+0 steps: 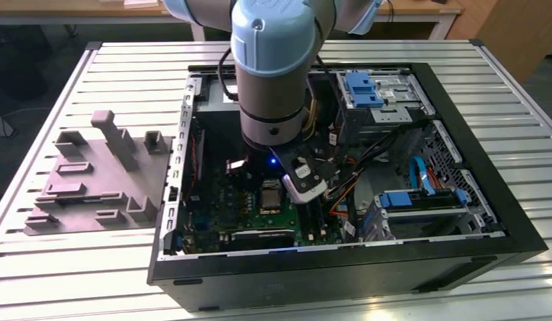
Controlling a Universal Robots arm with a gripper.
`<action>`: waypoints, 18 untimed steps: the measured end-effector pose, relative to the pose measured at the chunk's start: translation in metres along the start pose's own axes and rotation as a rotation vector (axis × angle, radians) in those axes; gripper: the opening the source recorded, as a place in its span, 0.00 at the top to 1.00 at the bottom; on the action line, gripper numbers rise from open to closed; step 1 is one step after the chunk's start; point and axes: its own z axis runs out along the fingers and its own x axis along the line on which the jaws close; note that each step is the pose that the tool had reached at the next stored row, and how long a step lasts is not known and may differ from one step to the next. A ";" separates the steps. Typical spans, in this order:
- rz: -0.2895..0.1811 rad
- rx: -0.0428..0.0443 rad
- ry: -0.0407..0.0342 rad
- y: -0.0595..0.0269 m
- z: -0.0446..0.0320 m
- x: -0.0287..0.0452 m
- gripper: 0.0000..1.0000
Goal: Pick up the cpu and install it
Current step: 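Place the cpu into insertion slot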
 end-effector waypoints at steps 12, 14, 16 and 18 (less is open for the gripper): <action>0.000 -0.0001 0.0004 -0.0005 0.0057 0.0012 0.53; 0.000 -0.0002 0.0004 -0.0013 0.0062 0.0012 0.53; 0.000 -0.0004 0.0003 -0.0015 0.0068 0.0012 0.53; 0.000 -0.0002 0.0004 -0.0015 0.0075 0.0012 0.53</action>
